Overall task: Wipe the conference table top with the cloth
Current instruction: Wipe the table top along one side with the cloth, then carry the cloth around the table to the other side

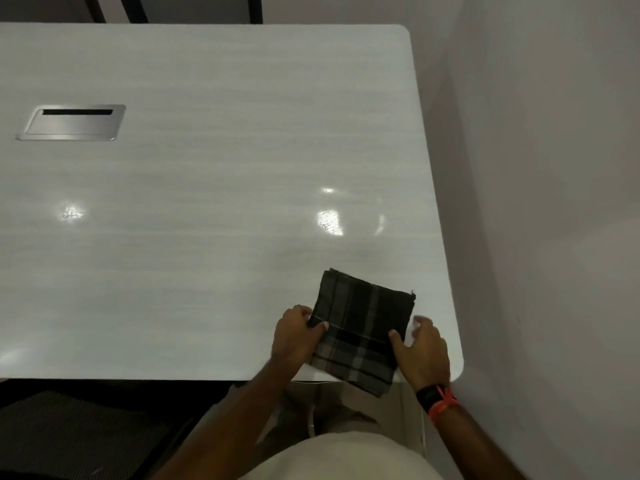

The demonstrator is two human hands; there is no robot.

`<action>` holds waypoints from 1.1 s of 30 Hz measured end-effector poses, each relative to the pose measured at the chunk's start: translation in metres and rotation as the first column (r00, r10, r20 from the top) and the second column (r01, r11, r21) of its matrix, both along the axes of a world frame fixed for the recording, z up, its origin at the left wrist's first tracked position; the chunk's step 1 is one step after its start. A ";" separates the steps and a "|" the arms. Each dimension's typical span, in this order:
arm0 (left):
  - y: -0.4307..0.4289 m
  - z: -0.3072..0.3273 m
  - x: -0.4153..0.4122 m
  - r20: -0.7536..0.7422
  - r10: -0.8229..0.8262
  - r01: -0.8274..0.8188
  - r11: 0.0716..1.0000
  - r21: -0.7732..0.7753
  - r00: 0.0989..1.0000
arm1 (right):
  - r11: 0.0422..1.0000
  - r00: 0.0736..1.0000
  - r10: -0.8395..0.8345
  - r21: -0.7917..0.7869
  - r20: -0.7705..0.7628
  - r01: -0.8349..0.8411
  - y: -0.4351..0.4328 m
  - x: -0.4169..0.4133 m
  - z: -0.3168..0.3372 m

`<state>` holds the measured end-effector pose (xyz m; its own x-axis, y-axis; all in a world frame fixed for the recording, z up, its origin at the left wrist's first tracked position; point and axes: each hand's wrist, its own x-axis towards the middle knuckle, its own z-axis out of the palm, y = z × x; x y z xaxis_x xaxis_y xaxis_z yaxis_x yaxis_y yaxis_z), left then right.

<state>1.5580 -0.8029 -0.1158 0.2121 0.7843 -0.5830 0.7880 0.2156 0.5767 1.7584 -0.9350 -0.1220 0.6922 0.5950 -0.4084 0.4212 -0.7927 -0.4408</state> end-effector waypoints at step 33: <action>0.033 0.156 -0.104 0.404 0.442 -0.504 0.862 0.057 0.801 | 0.926 0.349 0.369 0.373 -0.861 -0.058 0.148 -0.034 0.092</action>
<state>1.4536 -0.7695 0.0404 -0.0371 0.9149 -0.4020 0.3355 0.3904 0.8573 1.7245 -0.7866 -0.0298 -0.1746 0.8393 -0.5149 -0.2193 -0.5429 -0.8107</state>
